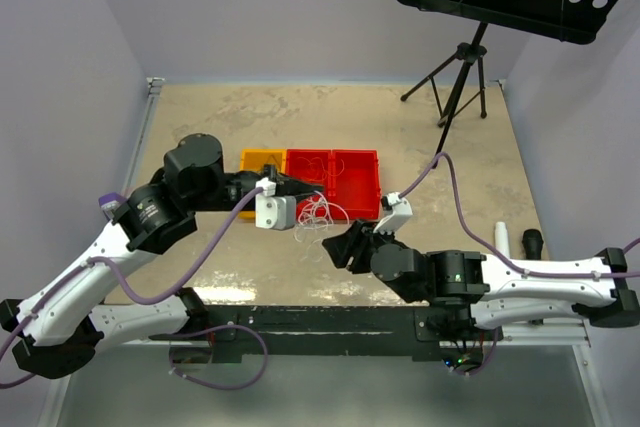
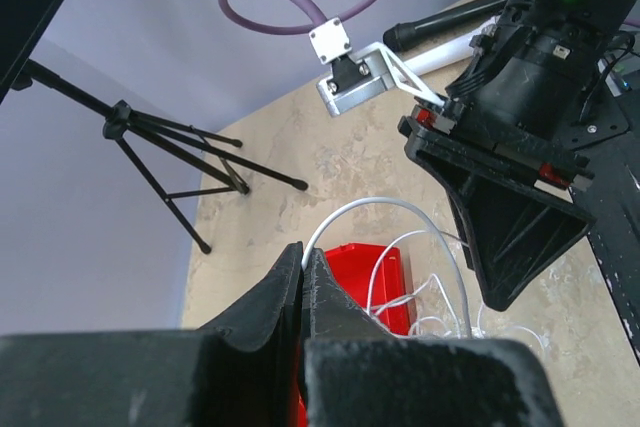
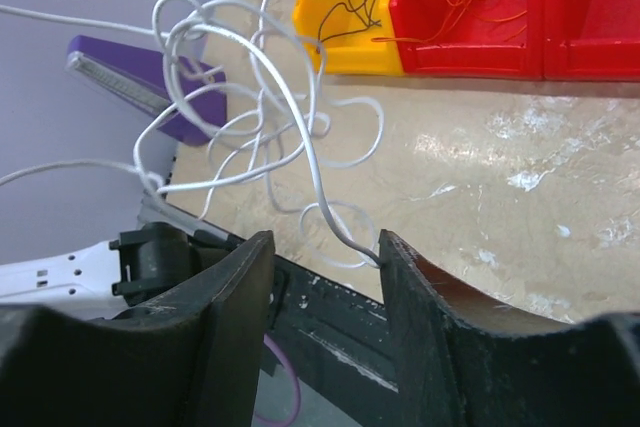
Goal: Untangle the cables
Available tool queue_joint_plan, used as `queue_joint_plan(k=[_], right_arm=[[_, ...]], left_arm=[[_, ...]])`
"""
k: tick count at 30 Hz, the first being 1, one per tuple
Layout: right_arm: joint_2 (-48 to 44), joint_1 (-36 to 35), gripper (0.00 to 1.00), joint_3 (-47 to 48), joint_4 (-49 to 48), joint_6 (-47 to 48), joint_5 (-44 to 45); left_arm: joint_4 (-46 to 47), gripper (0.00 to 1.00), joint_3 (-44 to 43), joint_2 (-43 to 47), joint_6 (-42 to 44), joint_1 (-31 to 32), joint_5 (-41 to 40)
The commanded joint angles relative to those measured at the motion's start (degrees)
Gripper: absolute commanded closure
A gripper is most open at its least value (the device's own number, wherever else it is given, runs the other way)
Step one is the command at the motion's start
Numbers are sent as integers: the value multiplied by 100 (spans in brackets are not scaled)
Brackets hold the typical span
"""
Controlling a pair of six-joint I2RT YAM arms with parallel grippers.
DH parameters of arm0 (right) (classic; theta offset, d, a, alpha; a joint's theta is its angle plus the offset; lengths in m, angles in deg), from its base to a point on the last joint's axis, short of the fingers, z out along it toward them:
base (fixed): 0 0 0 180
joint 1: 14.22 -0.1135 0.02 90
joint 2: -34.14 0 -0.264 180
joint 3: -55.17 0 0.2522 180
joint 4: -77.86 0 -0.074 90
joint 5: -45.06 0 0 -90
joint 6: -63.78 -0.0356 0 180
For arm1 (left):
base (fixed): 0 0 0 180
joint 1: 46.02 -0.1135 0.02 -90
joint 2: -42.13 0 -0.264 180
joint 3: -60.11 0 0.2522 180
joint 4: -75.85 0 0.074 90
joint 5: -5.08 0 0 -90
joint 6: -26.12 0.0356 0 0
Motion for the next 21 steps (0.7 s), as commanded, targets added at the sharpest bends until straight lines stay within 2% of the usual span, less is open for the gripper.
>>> queue_joint_plan(k=[1, 5, 7, 8, 12, 14, 18, 21], right_arm=[[112, -11, 54, 313, -180, 78, 362], [156, -11, 78, 375, 189, -212, 512], [121, -11, 98, 384, 557, -527, 635], [103, -2, 100, 384, 785, -747, 722], [77, -11, 100, 410, 1893, -1854, 1013], [68, 7, 100, 410, 2228, -2154, 1118], [147, 112, 100, 367, 2414, -2269, 1163], [287, 270, 100, 305, 2388, -2234, 1058]], left_arm=[[-21, 100, -326, -11, -128, -17, 146], [-126, 100, -458, -20, -84, -17, 68], [-231, 100, -520, -3, 56, -17, -116], [-275, 100, -537, 6, 178, -17, -291], [127, 100, -555, 217, 469, -17, -1337], [722, 100, -511, 357, 758, -17, -2038], [1691, 100, -704, 437, 1356, -17, -3480], [1974, 100, -976, 411, 1682, -17, -3984]])
